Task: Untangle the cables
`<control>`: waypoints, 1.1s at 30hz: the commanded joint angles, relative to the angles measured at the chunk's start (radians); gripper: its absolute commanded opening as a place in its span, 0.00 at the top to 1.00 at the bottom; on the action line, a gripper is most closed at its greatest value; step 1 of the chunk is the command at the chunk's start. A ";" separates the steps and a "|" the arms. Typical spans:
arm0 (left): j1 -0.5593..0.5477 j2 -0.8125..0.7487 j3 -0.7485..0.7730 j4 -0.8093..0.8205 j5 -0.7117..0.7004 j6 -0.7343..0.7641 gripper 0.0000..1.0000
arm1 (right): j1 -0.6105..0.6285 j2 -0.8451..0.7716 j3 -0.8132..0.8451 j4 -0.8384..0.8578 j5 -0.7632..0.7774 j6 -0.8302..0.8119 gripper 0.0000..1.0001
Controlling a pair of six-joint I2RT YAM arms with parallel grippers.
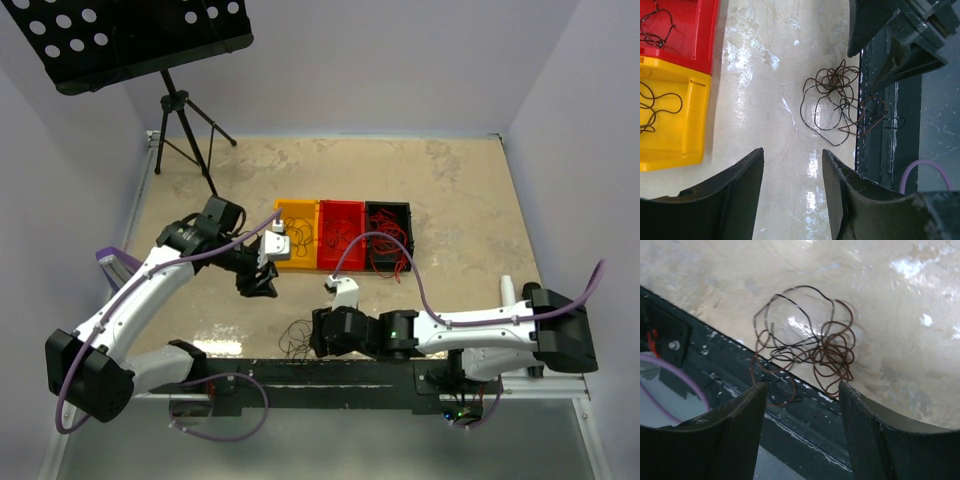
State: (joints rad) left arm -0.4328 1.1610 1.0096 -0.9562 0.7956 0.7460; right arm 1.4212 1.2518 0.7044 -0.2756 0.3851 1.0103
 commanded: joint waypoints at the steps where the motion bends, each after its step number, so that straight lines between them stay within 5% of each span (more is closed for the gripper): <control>1: 0.003 -0.026 0.015 -0.012 -0.016 0.049 0.45 | 0.019 0.057 0.009 -0.059 0.060 0.174 0.38; 15: -0.020 -0.034 -0.022 0.033 -0.038 0.013 0.44 | 0.016 0.146 -0.051 0.108 0.081 0.197 0.69; 23: -0.027 -0.050 -0.014 0.042 -0.047 0.004 0.45 | 0.015 0.182 -0.074 0.136 0.074 0.206 0.54; 30: -0.026 -0.101 -0.061 0.144 -0.042 -0.048 0.50 | 0.009 0.161 -0.059 0.109 0.113 0.188 0.97; 33: -0.027 -0.139 -0.095 0.236 -0.033 -0.105 0.52 | -0.002 0.098 -0.016 0.032 0.150 0.182 1.00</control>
State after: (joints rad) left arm -0.4568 1.0790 0.9516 -0.8654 0.7425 0.7227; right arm 1.4303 1.4307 0.6300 -0.1688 0.4561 1.1915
